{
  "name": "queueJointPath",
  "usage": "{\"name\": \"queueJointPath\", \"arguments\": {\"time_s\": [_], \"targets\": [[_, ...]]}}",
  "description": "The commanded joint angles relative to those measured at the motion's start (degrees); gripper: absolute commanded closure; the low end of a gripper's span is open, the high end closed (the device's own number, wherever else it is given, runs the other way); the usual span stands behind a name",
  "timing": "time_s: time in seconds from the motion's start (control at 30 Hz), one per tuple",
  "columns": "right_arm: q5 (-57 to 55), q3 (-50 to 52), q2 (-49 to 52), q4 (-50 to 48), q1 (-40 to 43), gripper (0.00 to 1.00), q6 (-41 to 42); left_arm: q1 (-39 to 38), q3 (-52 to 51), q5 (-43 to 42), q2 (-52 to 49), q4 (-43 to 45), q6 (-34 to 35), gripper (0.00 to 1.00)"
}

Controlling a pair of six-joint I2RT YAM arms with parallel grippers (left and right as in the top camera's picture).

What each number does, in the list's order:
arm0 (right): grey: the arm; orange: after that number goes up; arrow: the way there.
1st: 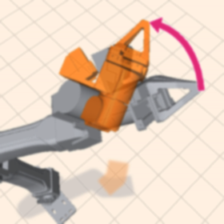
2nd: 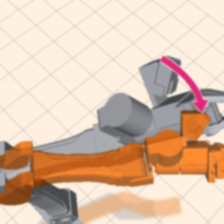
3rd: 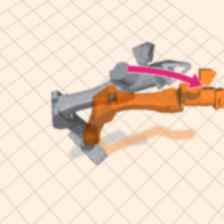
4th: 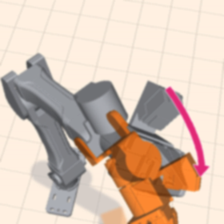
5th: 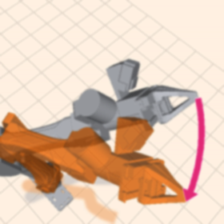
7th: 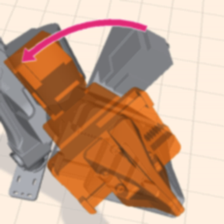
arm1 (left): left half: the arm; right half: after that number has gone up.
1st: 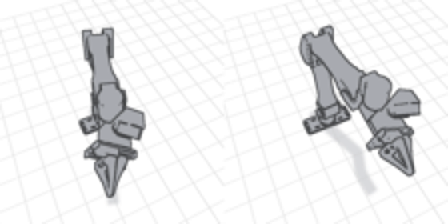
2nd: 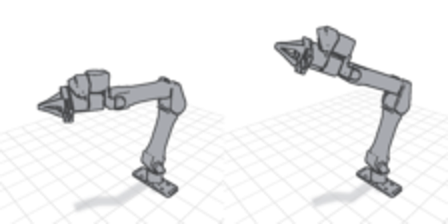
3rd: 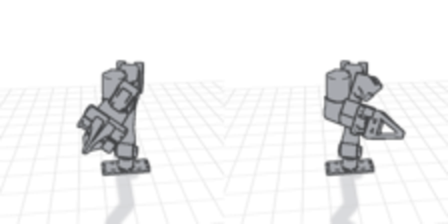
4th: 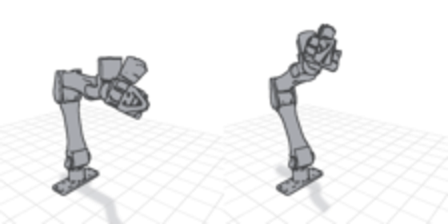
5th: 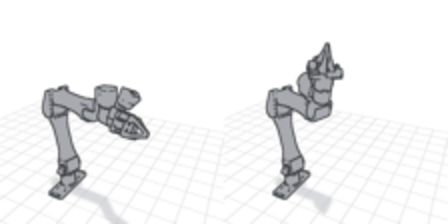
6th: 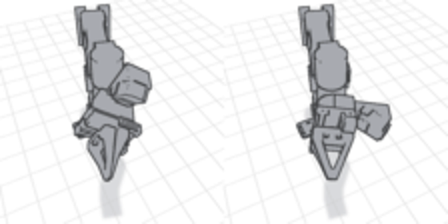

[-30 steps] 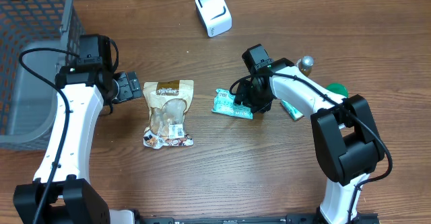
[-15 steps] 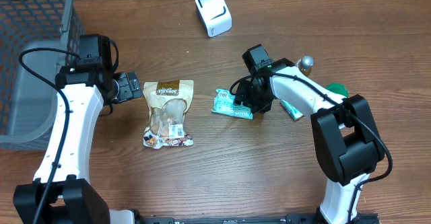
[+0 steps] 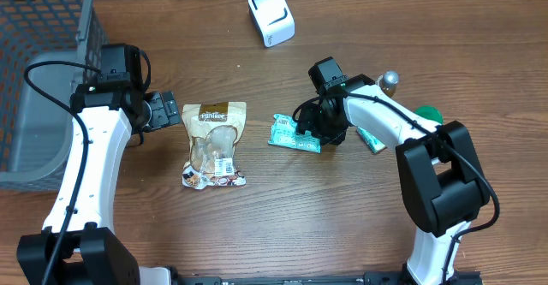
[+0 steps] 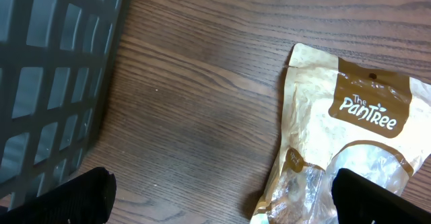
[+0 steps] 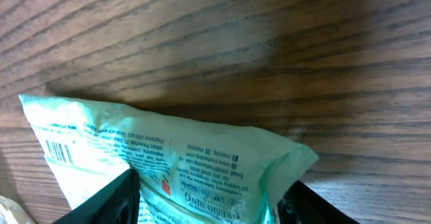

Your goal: Scan the item barcode

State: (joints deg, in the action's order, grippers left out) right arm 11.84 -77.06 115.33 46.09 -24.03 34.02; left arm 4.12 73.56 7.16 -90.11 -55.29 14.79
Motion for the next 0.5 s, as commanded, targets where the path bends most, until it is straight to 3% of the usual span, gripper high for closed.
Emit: {"name": "queueJointPath", "arguments": {"time_s": [0.0, 0.47], "targets": [[0.2, 1.2, -2.0, 0.2, -0.2, 0.39, -1.3, 0.0, 0.8, 0.7, 0.4, 0.0, -0.6, 0.01], [-1.7, 2.0, -1.9, 0.9, -0.2, 0.39, -1.3, 0.0, 0.8, 0.7, 0.4, 0.0, -0.6, 0.0]]}}
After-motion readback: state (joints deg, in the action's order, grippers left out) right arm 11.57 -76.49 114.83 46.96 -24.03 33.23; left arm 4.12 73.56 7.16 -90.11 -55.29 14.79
